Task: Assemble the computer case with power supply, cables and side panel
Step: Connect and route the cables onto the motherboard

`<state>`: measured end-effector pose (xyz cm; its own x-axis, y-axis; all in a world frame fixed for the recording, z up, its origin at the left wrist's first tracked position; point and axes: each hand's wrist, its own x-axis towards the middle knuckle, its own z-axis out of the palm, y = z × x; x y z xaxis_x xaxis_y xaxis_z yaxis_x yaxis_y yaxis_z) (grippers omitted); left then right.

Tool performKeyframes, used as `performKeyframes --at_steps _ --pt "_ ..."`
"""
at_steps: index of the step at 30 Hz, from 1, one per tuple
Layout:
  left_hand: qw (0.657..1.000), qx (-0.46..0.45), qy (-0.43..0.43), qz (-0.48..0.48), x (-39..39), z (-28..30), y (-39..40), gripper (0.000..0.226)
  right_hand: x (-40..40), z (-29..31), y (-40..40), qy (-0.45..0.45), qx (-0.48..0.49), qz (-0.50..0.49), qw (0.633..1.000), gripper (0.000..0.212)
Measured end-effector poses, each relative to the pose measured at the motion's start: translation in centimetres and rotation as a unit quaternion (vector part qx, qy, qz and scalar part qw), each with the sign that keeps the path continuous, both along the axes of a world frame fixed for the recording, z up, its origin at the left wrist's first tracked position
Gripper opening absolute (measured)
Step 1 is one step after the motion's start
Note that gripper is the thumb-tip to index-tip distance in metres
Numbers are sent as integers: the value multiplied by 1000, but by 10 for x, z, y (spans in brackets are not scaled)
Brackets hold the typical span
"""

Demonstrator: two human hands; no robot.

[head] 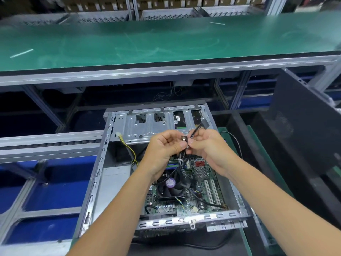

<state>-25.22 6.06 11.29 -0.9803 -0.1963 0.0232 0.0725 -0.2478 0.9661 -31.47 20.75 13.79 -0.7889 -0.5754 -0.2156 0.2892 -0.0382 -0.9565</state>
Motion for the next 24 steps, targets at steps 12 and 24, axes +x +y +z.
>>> performKeyframes --at_steps 12,24 --pt "997 -18 -68 29 -3 -12 10 23 -7 -11 5 50 20 -13 998 16" --pt "994 85 -65 19 -3 -9 8 25 -5 -9 -6 187 145 -21 971 12"
